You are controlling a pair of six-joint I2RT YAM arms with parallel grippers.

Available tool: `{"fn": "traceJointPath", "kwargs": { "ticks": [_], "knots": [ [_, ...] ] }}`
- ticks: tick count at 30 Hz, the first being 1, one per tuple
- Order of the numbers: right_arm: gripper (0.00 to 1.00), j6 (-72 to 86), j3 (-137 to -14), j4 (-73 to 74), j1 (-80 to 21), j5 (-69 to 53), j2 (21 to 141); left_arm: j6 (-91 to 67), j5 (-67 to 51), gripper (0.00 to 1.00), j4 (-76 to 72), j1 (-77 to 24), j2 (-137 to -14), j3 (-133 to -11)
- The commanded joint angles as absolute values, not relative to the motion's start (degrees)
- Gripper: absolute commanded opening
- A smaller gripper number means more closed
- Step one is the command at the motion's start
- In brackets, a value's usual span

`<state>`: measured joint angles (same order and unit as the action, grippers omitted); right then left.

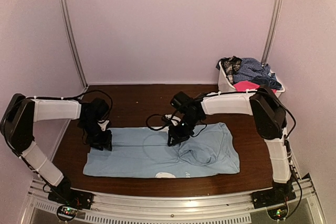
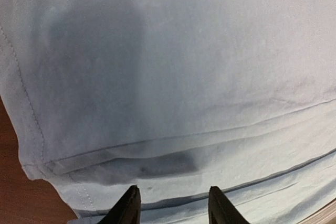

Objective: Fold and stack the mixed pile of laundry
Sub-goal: Smooth out the rectangle-folded T-shirt at the center of the board.

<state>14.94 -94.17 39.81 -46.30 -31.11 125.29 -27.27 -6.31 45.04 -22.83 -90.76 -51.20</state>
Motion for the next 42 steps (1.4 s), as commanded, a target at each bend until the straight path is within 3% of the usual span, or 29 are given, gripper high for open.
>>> {"fn": "traceJointPath", "kwargs": {
  "ticks": [1,6,13,17,26,34,42],
  "knots": [
    [0.27,14.2,-93.4,41.0,-44.9,-30.2,121.2,-29.8,-5.1,0.45,47.0,-21.9,-88.3,-51.2],
    [0.32,14.4,-92.2,40.8,-43.3,-30.2,116.6,-29.4,-6.0,0.46,43.4,-21.3,-85.1,-55.9],
    [0.33,15.8,-89.7,40.7,-41.1,-27.8,116.1,-26.5,-5.0,0.47,43.4,-20.2,-96.1,-65.3],
    [0.33,15.8,-87.7,42.3,-40.8,-25.5,116.4,-27.7,-4.0,0.45,43.4,-19.6,-98.6,-62.4],
    [0.35,18.5,-72.3,45.2,-39.9,-22.0,100.7,-31.9,-6.7,0.39,42.5,-18.8,-91.3,-48.7],
    [0.36,21.0,-64.2,41.6,-32.4,-23.3,94.5,-23.1,-13.1,0.45,39.4,-22.0,-88.3,-61.3],
    [0.31,22.5,-64.5,37.8,-29.8,-28.7,95.7,-19.3,-21.1,0.48,32.1,-35.3,-101.3,-76.0]
  ]
}}
